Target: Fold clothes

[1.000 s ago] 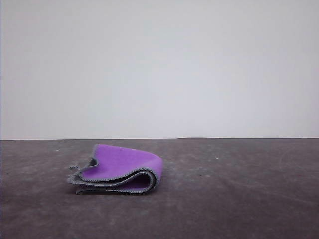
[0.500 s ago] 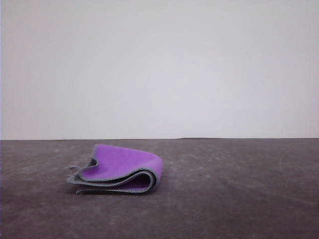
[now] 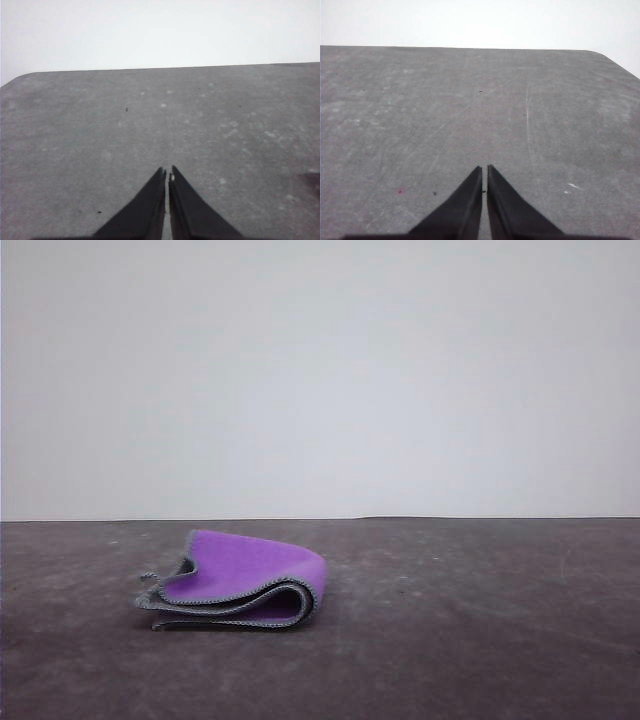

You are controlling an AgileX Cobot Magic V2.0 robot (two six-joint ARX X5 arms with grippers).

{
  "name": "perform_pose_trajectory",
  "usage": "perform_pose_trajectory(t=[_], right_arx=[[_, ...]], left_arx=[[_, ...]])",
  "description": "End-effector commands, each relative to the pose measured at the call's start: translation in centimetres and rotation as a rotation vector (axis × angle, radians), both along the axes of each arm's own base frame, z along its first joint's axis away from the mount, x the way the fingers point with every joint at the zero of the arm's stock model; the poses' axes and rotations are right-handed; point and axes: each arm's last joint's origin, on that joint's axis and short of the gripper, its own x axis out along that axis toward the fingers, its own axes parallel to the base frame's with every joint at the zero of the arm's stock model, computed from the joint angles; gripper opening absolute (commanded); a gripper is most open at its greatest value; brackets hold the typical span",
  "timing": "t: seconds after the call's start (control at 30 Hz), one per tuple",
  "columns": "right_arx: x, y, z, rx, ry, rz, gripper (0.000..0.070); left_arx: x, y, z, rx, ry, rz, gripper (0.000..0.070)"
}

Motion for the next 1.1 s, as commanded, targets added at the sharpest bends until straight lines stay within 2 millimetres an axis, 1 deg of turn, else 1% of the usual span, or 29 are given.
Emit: perform_pose_trajectory(t=[0.0,1.07], right_arx=[[0.03,-0.03,-0.06,0.010,-0.004,-0.007,0.0015],[0.03,-0.03,-0.06,0.010,-0.004,-0.007,0.0015]], left_arx=[[0.12,0.01,-0.56,0.013,0.008,0.001,0.0000],[0.12,0.01,-0.56,0.013,0.008,0.001,0.0000]])
